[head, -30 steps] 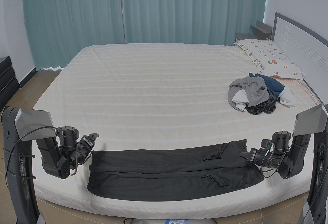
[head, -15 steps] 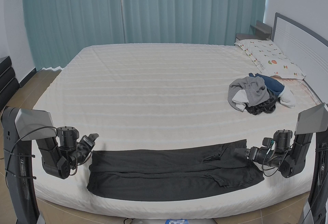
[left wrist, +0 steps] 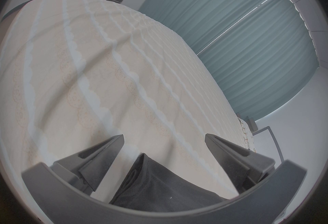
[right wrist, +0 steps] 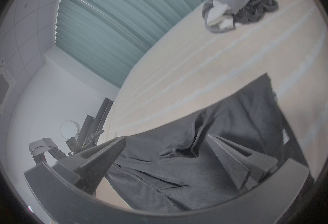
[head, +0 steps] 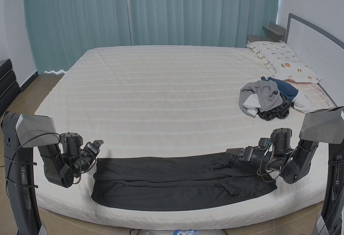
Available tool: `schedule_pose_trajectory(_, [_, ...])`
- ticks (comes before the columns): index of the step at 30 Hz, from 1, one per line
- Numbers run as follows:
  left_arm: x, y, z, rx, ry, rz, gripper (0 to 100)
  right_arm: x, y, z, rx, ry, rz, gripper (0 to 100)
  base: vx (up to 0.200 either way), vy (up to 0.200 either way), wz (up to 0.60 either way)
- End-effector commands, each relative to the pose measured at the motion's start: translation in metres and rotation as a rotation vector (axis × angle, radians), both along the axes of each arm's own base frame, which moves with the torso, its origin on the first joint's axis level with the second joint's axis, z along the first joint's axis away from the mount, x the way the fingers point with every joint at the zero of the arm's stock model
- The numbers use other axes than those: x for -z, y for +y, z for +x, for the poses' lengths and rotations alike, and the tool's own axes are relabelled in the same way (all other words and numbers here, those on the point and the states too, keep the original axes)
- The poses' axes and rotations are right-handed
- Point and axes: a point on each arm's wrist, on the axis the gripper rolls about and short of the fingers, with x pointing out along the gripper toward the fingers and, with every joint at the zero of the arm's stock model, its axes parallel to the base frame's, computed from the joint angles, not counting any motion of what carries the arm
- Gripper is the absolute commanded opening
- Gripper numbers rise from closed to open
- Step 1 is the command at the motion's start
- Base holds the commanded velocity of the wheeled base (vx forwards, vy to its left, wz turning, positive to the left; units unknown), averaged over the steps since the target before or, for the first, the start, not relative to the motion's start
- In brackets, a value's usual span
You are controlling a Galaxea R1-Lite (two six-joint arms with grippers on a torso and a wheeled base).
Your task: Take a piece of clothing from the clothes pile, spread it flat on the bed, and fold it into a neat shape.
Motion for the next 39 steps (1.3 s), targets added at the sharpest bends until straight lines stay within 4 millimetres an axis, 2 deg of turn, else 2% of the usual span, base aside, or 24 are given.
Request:
schedule_pose_trajectory(1, [0.0, 0.0, 0.0, -0.001, 0.002, 0.0, 100, 0.01, 0.018, 0.007, -0.043, 0.055, -0.009, 100, 0.0, 0.0, 0.0])
schedule_pose_trajectory(18, [0.001, 0.0, -0.001, 0.0, 0.005, 0.002, 100, 0.011, 0.046, 0.023, -0.105, 0.186, -0.042, 100, 0.0, 0.0, 0.0])
schedule_pose_trajectory(24, [0.001, 0.0, -0.001, -0.001, 0.007, 0.003, 100, 0.001, 0.052, 0.044, -0.096, 0.156, -0.011, 100, 0.0, 0.0, 0.0])
schedule_pose_trajectory(28, [0.001, 0.0, -0.001, -0.001, 0.007, 0.003, 100, -0.002, 0.06, 0.059, -0.027, 0.11, 0.066, 100, 0.0, 0.0, 0.0])
schedule_pose_trajectory(30, [0.001, 0.0, -0.001, -0.001, 0.007, 0.003, 100, 0.007, 0.065, 0.066, 0.031, 0.082, 0.095, 100, 0.0, 0.0, 0.0])
schedule_pose_trajectory(33, [0.001, 0.0, -0.001, -0.001, 0.007, 0.003, 100, 0.009, 0.065, 0.065, 0.061, 0.069, 0.079, 100, 0.0, 0.0, 0.0])
schedule_pose_trajectory(39, [0.001, 0.0, -0.001, -0.001, 0.007, 0.003, 100, -0.011, 0.058, 0.06, 0.077, 0.038, 0.084, 100, 0.0, 0.0, 0.0])
